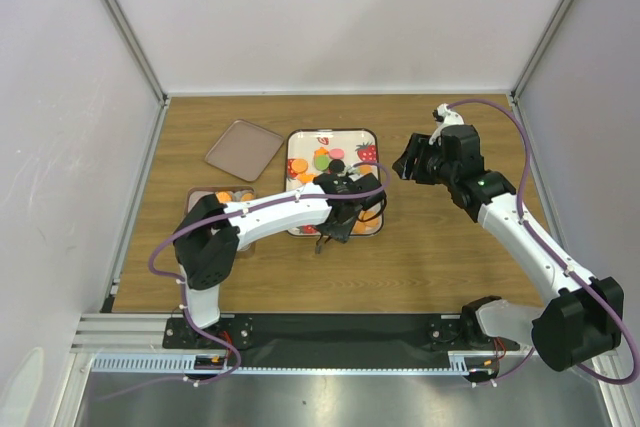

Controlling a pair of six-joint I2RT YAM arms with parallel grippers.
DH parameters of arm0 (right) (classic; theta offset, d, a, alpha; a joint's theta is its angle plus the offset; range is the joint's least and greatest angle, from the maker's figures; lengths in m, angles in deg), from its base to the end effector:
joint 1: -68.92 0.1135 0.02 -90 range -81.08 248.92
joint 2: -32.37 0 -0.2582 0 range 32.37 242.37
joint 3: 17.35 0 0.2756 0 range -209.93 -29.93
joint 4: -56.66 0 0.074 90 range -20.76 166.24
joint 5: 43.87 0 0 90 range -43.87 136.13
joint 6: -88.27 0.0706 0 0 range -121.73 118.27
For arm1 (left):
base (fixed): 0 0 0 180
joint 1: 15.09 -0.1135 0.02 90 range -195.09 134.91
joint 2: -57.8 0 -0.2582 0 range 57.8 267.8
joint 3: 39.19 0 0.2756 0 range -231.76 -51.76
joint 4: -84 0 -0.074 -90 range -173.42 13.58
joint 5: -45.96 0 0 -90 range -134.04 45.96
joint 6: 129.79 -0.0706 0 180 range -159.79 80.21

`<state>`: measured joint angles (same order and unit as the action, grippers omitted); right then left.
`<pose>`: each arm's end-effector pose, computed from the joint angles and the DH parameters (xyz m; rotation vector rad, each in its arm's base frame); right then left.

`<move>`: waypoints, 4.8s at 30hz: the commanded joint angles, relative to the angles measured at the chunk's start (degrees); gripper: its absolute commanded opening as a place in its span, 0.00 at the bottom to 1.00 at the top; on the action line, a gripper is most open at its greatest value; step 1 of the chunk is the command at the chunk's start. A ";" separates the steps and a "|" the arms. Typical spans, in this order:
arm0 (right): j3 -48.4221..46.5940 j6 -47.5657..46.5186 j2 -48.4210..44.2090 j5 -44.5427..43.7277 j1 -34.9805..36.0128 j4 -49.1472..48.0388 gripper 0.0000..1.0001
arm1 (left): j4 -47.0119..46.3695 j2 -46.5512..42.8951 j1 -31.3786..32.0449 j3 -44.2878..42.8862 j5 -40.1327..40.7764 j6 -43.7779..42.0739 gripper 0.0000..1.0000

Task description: Pack the cookies

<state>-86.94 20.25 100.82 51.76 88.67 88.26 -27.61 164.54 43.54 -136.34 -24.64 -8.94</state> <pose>0.3036 0.1164 0.2860 -0.0186 2.1461 0.5357 0.2259 -0.3254 0.1773 0.6128 2.6846 0.1303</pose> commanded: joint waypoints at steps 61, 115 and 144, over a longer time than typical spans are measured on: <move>0.24 0.79 0.46 6.06 1.17 -2.06 0.58 | 20.57 -55.41 -36.11 30.17 -0.32 7.75 0.36; 0.24 -0.27 0.02 1.85 2.23 -1.62 0.58 | 16.61 -46.02 -26.67 16.92 -0.51 11.15 0.47; 0.32 -0.36 -1.12 -5.37 -0.41 0.05 0.59 | -1.67 -14.72 4.47 7.67 -7.62 5.80 0.52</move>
<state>-86.50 20.49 101.04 46.99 88.56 88.70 -27.66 149.85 47.04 -126.26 -31.31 -1.31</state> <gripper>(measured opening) 0.587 0.526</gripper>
